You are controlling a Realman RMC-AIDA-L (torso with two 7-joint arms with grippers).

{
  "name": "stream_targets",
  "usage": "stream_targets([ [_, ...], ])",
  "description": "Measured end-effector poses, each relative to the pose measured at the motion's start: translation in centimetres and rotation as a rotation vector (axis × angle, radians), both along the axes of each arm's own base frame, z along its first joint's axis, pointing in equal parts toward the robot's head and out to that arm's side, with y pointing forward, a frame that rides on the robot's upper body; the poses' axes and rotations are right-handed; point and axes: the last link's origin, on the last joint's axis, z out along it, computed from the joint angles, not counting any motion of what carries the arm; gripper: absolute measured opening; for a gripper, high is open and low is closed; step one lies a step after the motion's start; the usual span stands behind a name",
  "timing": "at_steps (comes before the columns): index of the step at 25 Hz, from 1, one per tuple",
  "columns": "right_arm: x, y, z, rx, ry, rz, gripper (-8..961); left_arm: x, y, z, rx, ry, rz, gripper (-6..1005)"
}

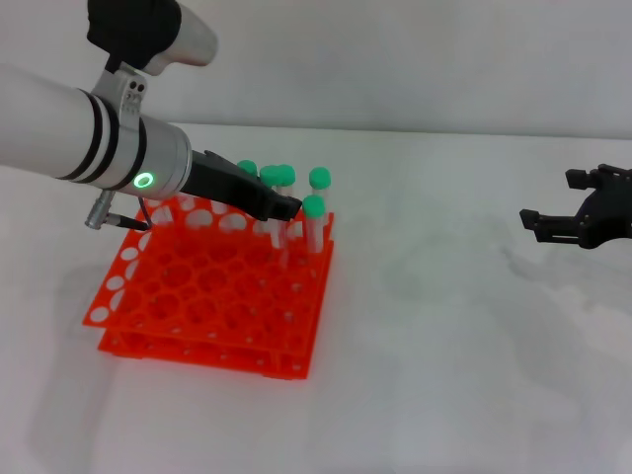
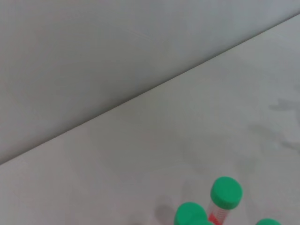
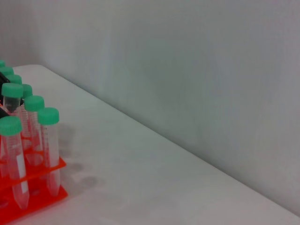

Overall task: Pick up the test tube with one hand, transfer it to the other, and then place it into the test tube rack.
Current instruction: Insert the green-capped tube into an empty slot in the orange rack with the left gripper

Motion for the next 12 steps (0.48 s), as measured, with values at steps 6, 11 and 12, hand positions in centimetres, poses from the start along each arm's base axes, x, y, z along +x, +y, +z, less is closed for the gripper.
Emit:
stream_targets([
  [6, -0.02, 0.03, 0.08, 0.003, 0.0, 0.001, 868, -0.33, -0.25, 0.02, 0.0, -0.023, 0.011, 523],
  [11, -0.18, 0.09, 0.19, 0.007, 0.0, 0.006, 868, -0.45, -0.83, -0.04, -0.022, -0.055, -0.003, 737],
  [12, -0.19, 0.09, 0.22, 0.008, 0.0, 0.006, 868, -0.41, -0.95, 0.05, -0.025, -0.059, -0.006, 772],
])
